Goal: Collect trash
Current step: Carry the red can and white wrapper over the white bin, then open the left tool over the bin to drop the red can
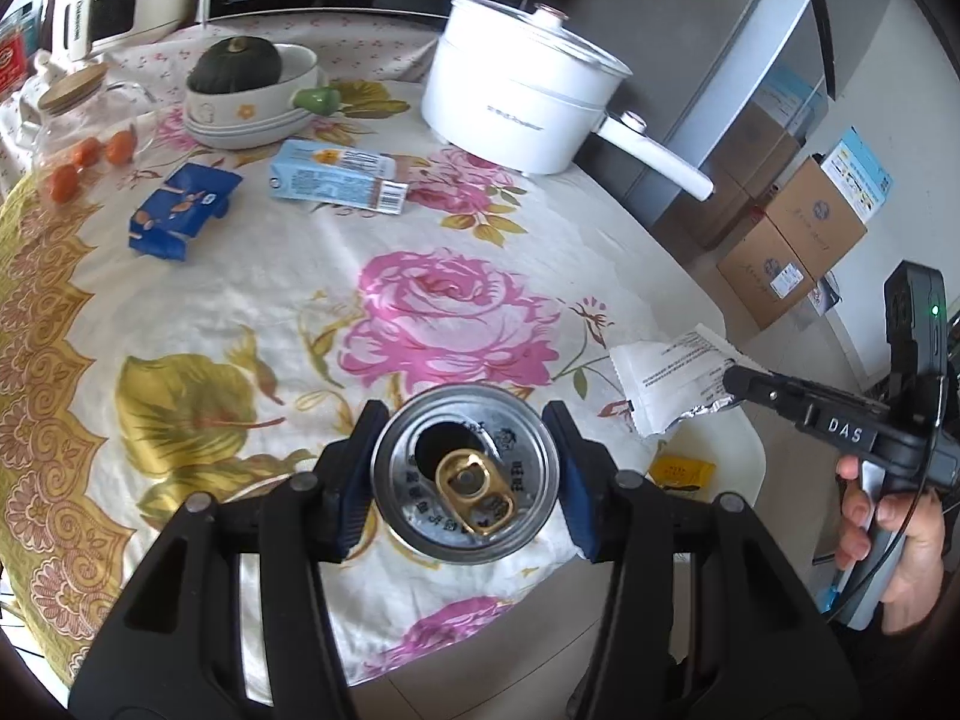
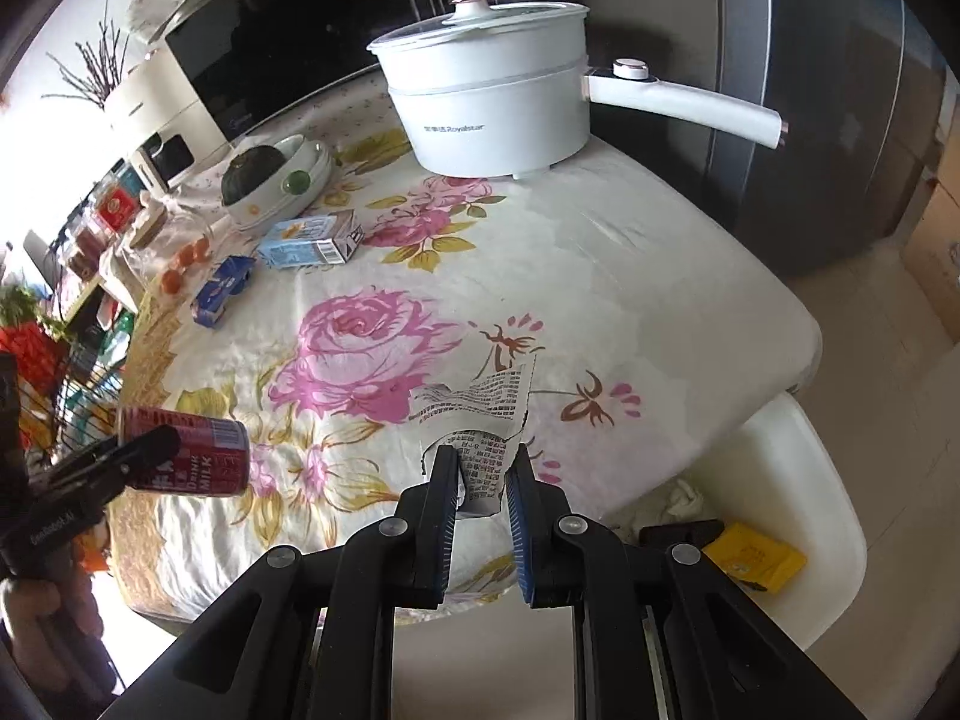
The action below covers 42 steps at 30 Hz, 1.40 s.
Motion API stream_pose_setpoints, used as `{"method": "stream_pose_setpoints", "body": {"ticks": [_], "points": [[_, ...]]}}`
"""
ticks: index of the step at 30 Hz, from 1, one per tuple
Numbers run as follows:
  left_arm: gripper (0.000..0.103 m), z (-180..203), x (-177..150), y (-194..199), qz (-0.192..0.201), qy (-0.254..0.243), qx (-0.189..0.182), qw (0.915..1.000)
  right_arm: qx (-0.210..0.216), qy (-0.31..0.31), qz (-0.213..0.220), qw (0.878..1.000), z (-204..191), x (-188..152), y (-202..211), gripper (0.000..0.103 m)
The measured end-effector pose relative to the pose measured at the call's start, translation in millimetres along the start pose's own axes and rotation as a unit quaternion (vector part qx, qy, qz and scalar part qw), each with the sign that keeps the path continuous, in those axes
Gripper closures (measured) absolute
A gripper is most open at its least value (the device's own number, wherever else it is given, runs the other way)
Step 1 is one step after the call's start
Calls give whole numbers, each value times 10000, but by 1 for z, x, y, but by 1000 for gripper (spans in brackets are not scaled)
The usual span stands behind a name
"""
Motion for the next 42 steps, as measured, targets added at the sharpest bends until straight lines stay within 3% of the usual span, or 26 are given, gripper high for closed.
{"method": "stream_pose_setpoints", "body": {"ticks": [4, 13, 28, 34, 37, 41, 42], "points": [[49, 19, 1, -13, -44, -136, -69, 9999, 70, -77, -13, 9999, 15, 1, 6, 86], [49, 70, -5, -50, -241, -492, -343, 9979, -270, -78, 139, 9995, 59, -4, 20, 86], [49, 164, -32, -133, -828, -872, -1120, 9864, -876, -441, -266, 9948, 164, -46, 5, 86], [49, 183, -38, -161, -930, -1125, -1159, 9825, -1072, -584, -345, 9919, 192, -56, 4, 86], [49, 182, -40, -171, -963, -1023, -1258, 9821, -1116, -651, -393, 9908, 203, -61, 3, 86], [27, 175, -38, -171, -965, -822, -1201, 9846, -1181, -639, -399, 9901, 210, -63, 4, 86], [26, 175, -37, -169, -931, -826, -1187, 9851, -1197, -643, -403, 9899, 211, -63, 4, 86]]}}
Point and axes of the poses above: each gripper's, at about its wrist camera, not at the fingertips, and y roughly against the way its jaws point, z to its right, x to its top, the point moved 7 cm from there along -y, roughly the way its jaws point, and after that the axes turned 14 degrees about -x, right-handed, at the moved point
